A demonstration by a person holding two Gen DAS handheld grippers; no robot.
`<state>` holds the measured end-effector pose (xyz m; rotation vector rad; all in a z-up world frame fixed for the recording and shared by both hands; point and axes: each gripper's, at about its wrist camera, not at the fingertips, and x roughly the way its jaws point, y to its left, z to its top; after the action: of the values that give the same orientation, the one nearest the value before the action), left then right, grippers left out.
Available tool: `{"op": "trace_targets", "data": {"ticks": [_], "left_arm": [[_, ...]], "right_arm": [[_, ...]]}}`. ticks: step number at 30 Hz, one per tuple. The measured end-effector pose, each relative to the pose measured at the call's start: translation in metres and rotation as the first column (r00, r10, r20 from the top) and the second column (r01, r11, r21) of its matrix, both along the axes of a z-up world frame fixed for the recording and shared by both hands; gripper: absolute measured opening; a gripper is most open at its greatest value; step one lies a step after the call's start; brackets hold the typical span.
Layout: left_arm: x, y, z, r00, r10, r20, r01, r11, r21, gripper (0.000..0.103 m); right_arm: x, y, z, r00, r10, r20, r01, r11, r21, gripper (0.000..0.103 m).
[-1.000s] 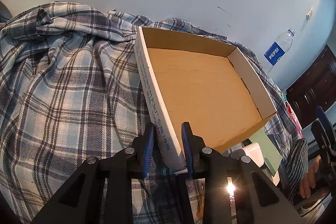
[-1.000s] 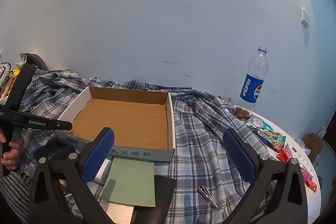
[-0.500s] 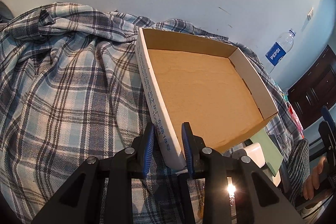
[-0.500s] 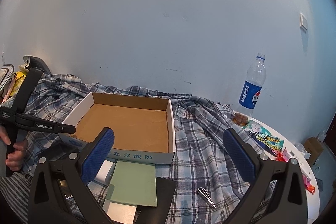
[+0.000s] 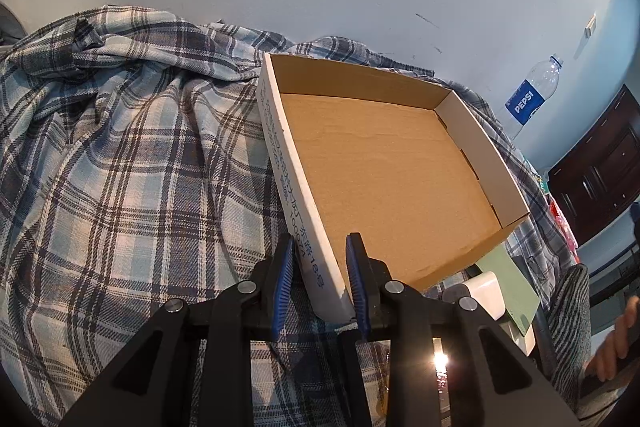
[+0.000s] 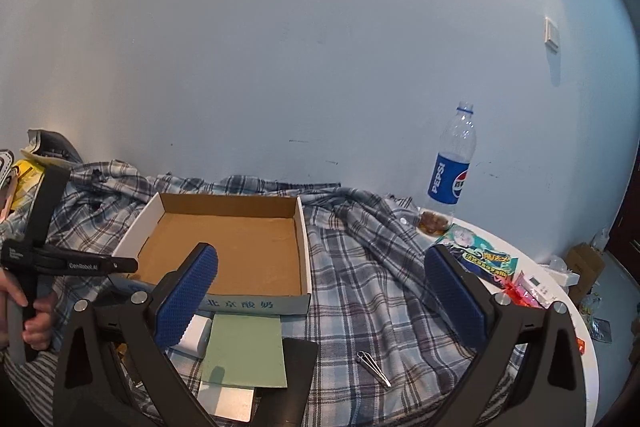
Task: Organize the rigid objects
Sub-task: 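Hold the box wall with the left gripper while the right gripper moves toward the black remote, then grasp the black remote with the right gripper and lift it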
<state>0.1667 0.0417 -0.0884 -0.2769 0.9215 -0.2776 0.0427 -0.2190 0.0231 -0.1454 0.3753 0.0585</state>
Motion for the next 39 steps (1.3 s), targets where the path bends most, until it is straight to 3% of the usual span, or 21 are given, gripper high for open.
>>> {"op": "trace_targets", "data": {"ticks": [7,14,16,23,25,27,29,34,37,39], "left_arm": [[0.0,0.002,0.001,0.999,0.031,0.006,-0.031,0.999,0.029,0.028],[-0.001,0.003,0.001,1.0,0.028,0.007,-0.029,0.999,0.031,0.028],[-0.001,0.003,0.001,1.0,0.026,0.007,-0.026,0.999,0.026,0.028],[-0.001,0.0,0.002,1.0,0.025,0.009,-0.025,0.999,0.032,0.029],[-0.001,-0.001,0.002,1.0,0.025,0.009,-0.025,0.999,0.032,0.028],[-0.001,-0.001,0.002,1.0,0.025,0.009,-0.025,0.999,0.033,0.028],[-0.001,-0.001,0.002,1.0,0.025,0.009,-0.025,0.999,0.032,0.028],[-0.001,-0.001,0.002,1.0,0.024,0.01,-0.024,0.999,0.034,0.028],[-0.001,-0.002,0.002,1.0,0.022,0.01,-0.023,0.999,0.035,0.028],[0.0,-0.002,0.002,1.0,0.023,0.01,-0.023,0.999,0.035,0.029]], "right_arm": [[-0.006,0.001,-0.009,0.995,-0.067,-0.075,0.059,0.993,-0.103,0.103],[-0.013,-0.008,-0.018,0.964,-0.049,-0.262,0.046,0.999,-0.019,0.103],[-0.014,-0.006,-0.026,0.951,-0.051,-0.304,0.041,0.998,-0.039,0.102],[-0.006,0.01,-0.058,0.899,-0.039,-0.436,0.009,0.997,-0.071,0.072],[-0.001,0.014,-0.069,0.878,-0.039,-0.476,-0.002,0.996,-0.086,0.06],[0.003,0.014,-0.079,0.853,-0.052,-0.519,0.006,0.996,-0.088,0.038],[0.009,0.008,-0.088,0.824,-0.046,-0.565,0.02,0.998,-0.051,0.036],[0.009,-0.001,-0.089,0.813,-0.003,-0.582,0.029,0.999,0.035,0.035],[0.013,0.002,-0.089,0.81,-0.003,-0.586,0.019,1.0,0.021,0.036],[0.018,0.009,-0.093,0.801,-0.016,-0.598,0.002,1.0,-0.024,0.043]]}}
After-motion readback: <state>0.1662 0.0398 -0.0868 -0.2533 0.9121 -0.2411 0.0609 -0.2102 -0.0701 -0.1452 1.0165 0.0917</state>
